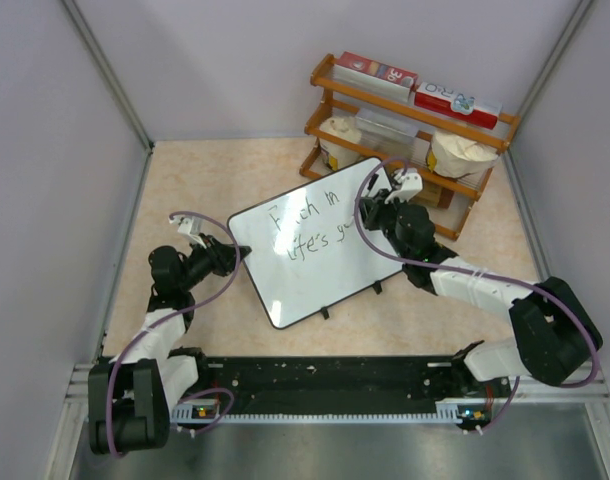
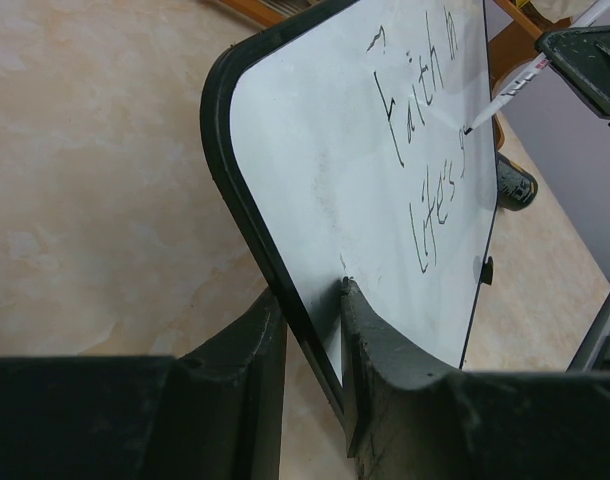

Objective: Write a sentence on the whiteboard

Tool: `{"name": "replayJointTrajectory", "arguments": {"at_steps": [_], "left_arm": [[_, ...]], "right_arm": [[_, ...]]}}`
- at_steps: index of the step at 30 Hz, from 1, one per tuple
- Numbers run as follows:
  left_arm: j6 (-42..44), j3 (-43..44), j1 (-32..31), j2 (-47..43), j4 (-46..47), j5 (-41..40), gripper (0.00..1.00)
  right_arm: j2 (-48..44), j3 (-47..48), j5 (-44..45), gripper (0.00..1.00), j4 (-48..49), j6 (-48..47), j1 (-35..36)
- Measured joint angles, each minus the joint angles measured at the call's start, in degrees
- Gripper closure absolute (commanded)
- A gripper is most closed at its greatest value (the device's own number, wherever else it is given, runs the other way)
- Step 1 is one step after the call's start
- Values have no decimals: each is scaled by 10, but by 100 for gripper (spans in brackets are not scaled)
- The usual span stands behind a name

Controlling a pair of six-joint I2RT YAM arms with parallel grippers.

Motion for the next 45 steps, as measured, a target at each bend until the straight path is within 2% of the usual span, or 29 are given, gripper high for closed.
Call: {"name": "replayJointTrajectory", "arguments": {"at_steps": [24, 38, 45], "left_arm": [[0, 0, 0, 1, 1, 1, 100], [0, 0, 0, 1, 1, 1, 100], [0, 0, 0, 1, 2, 2, 100]], "right_arm": [[5, 17, -5, 100, -14, 0, -6], [13, 17, -42, 100, -7, 12, -8], [-12, 10, -38, 100, -7, 16, -8]]}}
